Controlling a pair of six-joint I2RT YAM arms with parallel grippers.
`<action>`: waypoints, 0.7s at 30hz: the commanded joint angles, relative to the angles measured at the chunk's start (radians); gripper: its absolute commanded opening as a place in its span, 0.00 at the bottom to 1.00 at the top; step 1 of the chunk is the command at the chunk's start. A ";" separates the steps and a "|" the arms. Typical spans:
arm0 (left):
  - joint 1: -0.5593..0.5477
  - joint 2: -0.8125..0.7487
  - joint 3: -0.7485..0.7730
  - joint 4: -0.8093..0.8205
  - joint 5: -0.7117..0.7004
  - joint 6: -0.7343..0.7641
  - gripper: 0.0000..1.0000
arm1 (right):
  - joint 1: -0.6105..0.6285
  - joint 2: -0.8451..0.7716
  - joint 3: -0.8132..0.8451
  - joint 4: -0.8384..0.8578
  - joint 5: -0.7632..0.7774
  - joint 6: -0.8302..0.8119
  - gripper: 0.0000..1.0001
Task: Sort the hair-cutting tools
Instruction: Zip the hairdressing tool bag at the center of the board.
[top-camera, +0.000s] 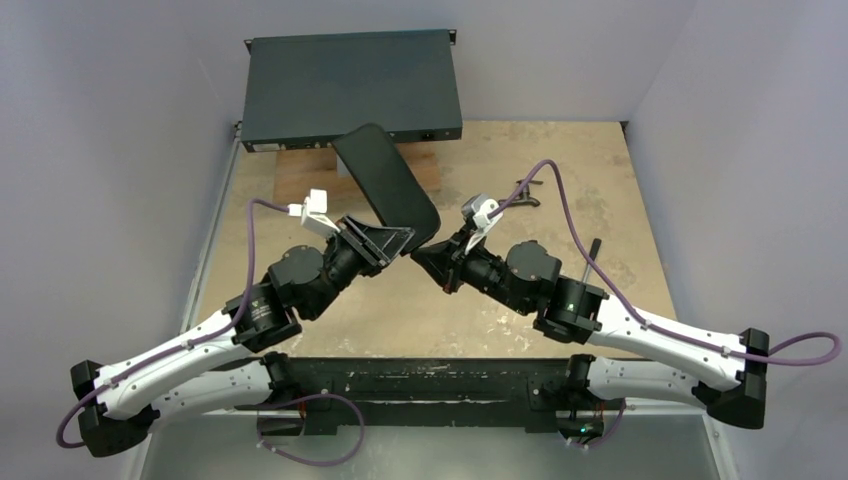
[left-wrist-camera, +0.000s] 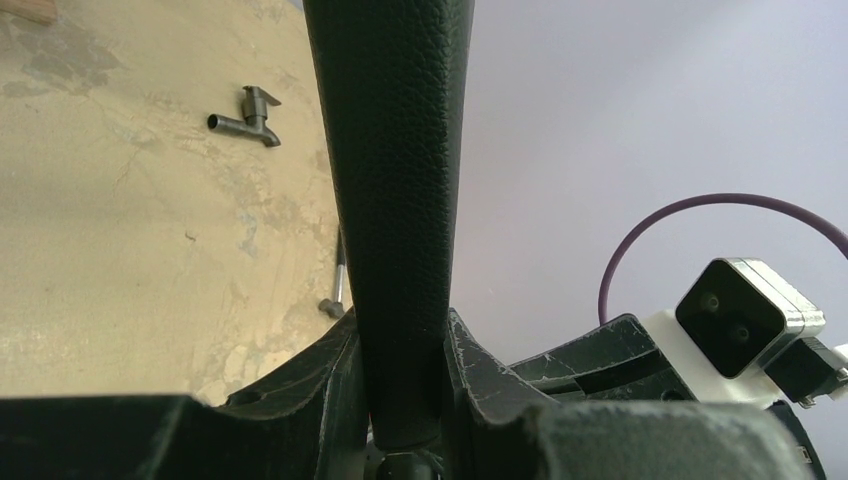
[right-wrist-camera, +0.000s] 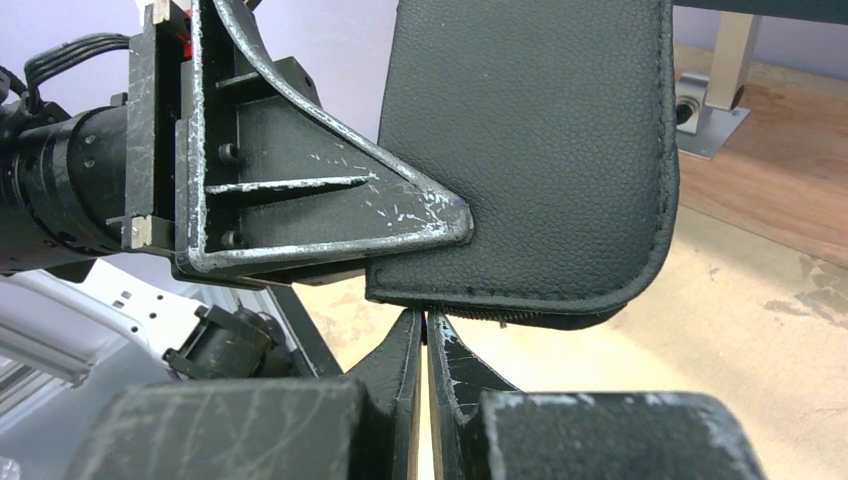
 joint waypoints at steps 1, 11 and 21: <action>-0.010 -0.039 0.050 0.084 -0.004 0.044 0.00 | -0.011 -0.038 -0.035 -0.022 0.112 0.014 0.00; -0.010 -0.053 0.058 0.079 -0.032 0.063 0.00 | -0.011 -0.073 -0.063 -0.059 0.178 0.039 0.00; -0.010 -0.075 0.058 0.079 -0.053 0.074 0.00 | -0.011 -0.087 -0.083 -0.136 0.245 0.071 0.00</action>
